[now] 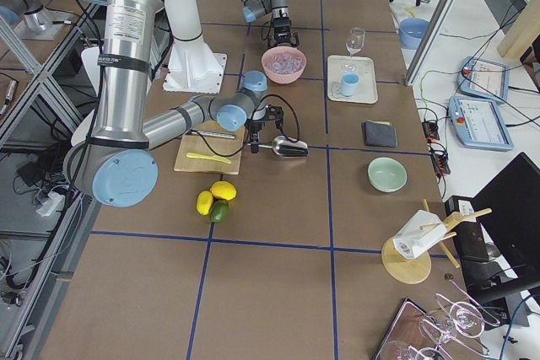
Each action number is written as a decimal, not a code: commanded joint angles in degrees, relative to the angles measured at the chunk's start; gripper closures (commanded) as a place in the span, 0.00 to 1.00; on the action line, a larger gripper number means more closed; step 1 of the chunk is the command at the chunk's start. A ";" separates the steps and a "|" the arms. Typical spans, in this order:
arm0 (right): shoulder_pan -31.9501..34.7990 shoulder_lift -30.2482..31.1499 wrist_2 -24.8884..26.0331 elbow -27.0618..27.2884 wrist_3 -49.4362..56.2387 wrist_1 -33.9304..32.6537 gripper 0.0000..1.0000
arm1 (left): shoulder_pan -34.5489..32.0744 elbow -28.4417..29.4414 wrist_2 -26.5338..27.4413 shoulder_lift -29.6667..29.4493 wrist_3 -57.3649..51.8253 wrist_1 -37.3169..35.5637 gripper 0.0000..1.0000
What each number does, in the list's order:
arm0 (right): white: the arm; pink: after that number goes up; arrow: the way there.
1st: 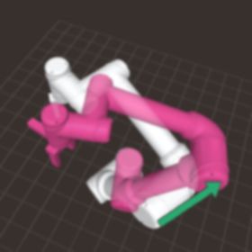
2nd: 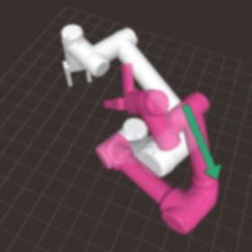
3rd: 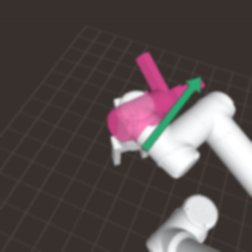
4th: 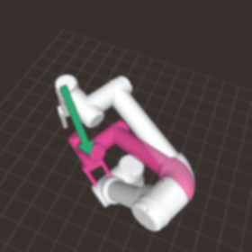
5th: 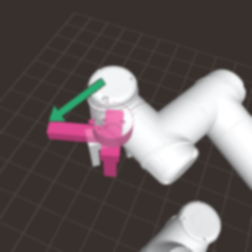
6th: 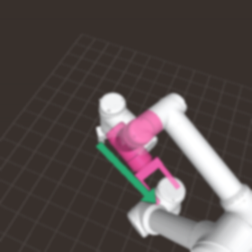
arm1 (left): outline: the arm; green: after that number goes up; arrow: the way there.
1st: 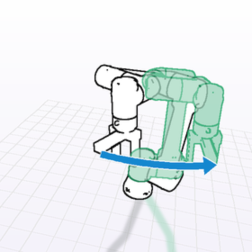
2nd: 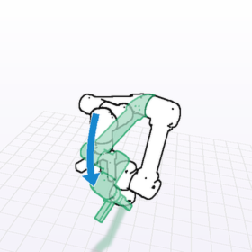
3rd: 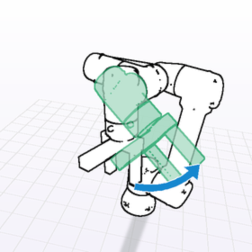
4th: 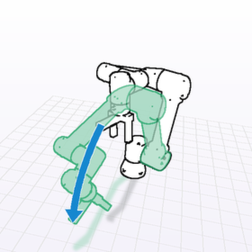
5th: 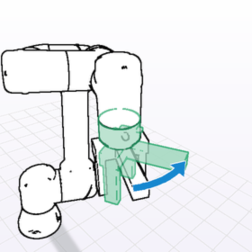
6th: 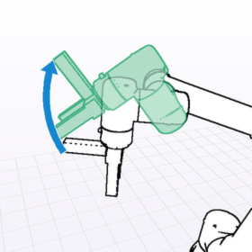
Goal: Put ice in cup with scoop
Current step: 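Grasp the steel scoop handle with the right gripper and lift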
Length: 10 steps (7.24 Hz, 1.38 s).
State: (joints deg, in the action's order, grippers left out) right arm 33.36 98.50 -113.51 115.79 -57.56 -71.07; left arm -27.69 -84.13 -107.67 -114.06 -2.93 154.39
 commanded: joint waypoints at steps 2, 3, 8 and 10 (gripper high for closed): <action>-0.05 -0.06 -0.13 -0.30 0.00 -0.03 0.50 | 0.00 -0.07 0.00 0.15 0.03 0.03 0.00; -0.05 -0.06 -0.21 -0.47 0.00 -0.03 0.52 | 0.00 -0.07 0.00 0.15 0.03 0.03 0.00; 0.04 -1.11 -1.97 0.84 0.52 -0.29 1.00 | 0.00 -0.16 0.00 0.15 0.21 0.12 0.00; 1.79 -0.59 -2.76 4.25 1.83 -1.00 1.00 | 0.00 -0.33 0.09 0.15 0.30 0.12 0.00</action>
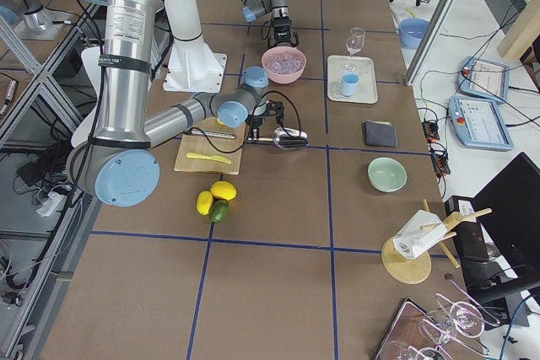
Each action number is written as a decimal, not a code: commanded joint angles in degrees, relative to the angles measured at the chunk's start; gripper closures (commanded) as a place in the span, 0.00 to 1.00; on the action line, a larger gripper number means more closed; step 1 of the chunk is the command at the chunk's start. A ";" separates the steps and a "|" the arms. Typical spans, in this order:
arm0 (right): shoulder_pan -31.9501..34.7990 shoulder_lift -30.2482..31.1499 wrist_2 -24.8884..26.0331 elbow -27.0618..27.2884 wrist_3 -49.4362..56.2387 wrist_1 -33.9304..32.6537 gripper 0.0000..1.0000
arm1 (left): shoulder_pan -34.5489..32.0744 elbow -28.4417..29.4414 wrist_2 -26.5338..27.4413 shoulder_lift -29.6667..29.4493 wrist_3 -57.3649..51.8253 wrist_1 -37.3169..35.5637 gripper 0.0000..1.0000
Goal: Put ice in cup with scoop
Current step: 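Grasp the steel scoop handle with the right gripper and lift, then carry the scoop with the right gripper over the pink bowl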
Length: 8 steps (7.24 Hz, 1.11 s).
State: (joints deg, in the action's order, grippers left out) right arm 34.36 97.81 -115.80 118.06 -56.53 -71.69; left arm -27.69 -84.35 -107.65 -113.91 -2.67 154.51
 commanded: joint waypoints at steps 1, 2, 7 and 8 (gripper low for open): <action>1.06 0.19 0.21 3.91 1.59 -0.46 1.00 | 0.00 -0.11 0.07 0.00 0.03 0.00 0.00; 2.36 0.19 -0.82 6.28 3.08 -1.68 1.00 | 0.00 -0.11 0.07 0.00 0.03 0.00 0.00; 1.25 -27.77 0.30 13.60 22.86 -43.43 1.00 | 0.00 0.07 -0.02 -0.52 0.12 -0.09 0.00; -0.33 -33.07 2.31 13.60 25.74 -49.62 1.00 | 0.09 0.07 -0.02 -0.70 2.55 0.78 0.00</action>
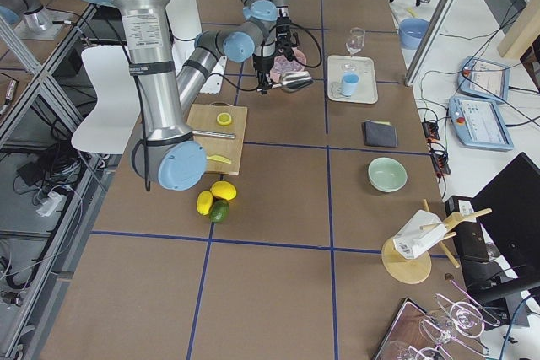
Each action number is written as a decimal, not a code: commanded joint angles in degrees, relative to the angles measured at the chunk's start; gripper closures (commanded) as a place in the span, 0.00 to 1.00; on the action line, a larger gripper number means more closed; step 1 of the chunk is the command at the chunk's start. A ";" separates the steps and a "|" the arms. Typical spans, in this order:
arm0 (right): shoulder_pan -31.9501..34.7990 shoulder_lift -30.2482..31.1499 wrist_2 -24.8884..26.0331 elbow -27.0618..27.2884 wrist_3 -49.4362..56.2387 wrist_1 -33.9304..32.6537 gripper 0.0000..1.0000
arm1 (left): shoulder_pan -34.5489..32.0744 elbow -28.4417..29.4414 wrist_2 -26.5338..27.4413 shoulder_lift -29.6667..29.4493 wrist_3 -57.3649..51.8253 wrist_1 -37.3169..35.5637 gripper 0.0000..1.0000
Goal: Put ice in cup with scoop
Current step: 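Carry the scoop with the right gripper over the pink bowl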
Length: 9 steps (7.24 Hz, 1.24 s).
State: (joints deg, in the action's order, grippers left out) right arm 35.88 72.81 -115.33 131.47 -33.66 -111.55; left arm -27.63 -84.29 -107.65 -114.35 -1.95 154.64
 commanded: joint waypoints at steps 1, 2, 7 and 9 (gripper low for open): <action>-3.52 -9.17 2.39 0.10 3.16 -10.08 1.00 | 0.04 0.09 -0.01 -0.26 2.03 1.27 0.00; -4.75 -11.36 2.22 -1.03 3.25 -11.65 1.00 | 0.12 0.27 -0.01 -0.26 2.04 1.28 0.00; -8.45 -32.87 1.95 -14.99 10.78 -36.40 1.00 | 0.12 0.71 -0.01 -0.26 2.04 1.37 0.00; -11.07 -35.55 2.39 -16.34 13.18 -43.19 1.00 | 0.12 0.97 -0.01 -0.34 2.04 1.45 0.00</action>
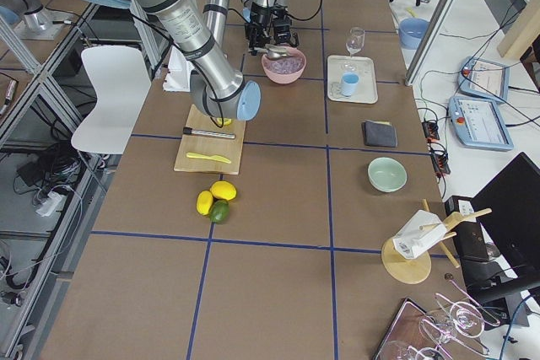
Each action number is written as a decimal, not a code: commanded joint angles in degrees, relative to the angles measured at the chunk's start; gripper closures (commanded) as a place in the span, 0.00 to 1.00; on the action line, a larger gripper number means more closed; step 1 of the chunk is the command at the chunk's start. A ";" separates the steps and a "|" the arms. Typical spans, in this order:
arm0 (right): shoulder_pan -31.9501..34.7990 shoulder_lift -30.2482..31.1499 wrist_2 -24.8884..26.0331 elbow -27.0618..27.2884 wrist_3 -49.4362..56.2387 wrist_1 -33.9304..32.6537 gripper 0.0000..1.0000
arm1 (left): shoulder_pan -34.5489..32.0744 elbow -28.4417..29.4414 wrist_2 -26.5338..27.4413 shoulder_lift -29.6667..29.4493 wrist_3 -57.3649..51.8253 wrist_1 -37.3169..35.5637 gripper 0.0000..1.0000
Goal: Put ice in cup with scoop
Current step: 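Carry the scoop with the right gripper over the pink bowl, then dig the scoop into the ice cubes with the right gripper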
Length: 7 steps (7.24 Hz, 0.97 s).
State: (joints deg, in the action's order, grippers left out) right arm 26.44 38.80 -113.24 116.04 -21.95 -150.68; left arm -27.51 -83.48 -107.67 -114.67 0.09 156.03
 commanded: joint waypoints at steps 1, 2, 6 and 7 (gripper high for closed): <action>-2.96 -1.62 0.91 -1.94 1.91 -5.48 1.00 | 0.00 0.16 0.09 0.06 0.00 0.07 0.00; -3.58 -2.67 1.61 -3.78 2.09 -7.24 1.00 | 0.00 0.33 0.09 0.06 0.00 0.07 0.00; -3.77 -7.95 2.15 -13.10 7.00 -11.56 1.00 | 0.00 0.59 0.09 0.06 0.00 0.68 0.00; -3.77 -7.95 2.15 -15.38 7.53 -10.87 1.00 | 0.00 0.59 0.09 0.14 0.00 0.77 0.00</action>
State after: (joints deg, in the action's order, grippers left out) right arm 22.72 30.99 -111.14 103.01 -15.30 -162.04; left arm -27.51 -82.92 -107.59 -114.58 0.09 156.61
